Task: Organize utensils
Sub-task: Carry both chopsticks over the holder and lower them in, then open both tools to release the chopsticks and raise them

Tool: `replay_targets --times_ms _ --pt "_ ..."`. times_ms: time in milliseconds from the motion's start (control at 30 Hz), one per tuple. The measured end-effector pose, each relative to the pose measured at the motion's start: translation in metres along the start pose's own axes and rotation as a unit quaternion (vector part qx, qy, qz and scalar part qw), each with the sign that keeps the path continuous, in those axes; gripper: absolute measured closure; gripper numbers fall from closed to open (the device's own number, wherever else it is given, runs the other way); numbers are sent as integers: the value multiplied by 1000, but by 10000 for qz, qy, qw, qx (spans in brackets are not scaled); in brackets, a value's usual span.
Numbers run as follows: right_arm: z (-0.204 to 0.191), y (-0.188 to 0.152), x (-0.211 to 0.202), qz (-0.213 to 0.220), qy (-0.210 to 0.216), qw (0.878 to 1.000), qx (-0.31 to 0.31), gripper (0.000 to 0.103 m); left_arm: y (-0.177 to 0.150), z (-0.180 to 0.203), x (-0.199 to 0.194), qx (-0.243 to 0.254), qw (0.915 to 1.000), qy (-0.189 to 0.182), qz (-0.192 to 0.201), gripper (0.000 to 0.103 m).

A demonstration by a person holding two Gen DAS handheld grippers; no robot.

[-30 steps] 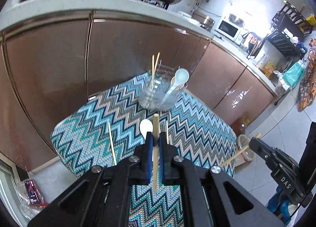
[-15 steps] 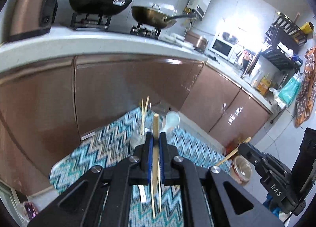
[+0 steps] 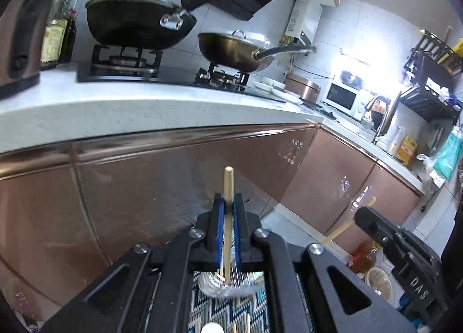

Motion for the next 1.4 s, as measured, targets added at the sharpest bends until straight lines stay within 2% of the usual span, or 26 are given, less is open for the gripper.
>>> replay_targets --times_ms 333,633,700,800,900,967,1400 --pt "14 -53 75 -496 -6 9987 -130 97 -35 -9 75 241 9993 213 -191 98" --pt "26 -91 96 -767 61 9970 24 97 -66 -7 111 335 9983 250 -411 98" --pt "28 -92 96 -781 57 9969 71 92 -68 -4 111 340 9983 223 -420 96" --pt "30 -90 87 -728 9 9973 113 81 -66 -1 101 363 9986 150 -365 94" --pt "29 -84 73 -648 -74 9978 92 79 -60 1 83 366 9990 101 -242 83" --pt "27 -80 62 -602 -111 9981 84 79 -57 0 67 353 9992 59 -168 80" --pt "-8 -68 -31 -339 -312 9989 -19 79 -59 -19 -48 333 9993 75 177 78"
Point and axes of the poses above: each gripper's, at about its wrist camera, not at the fingertips, and x roughly the way its jaws point, z to its right, y to its top, the point moved 7 cm from there along x, roughly the way its jaws point, and after that the axes turned 4 degrees about -x, right-handed, at the moved point
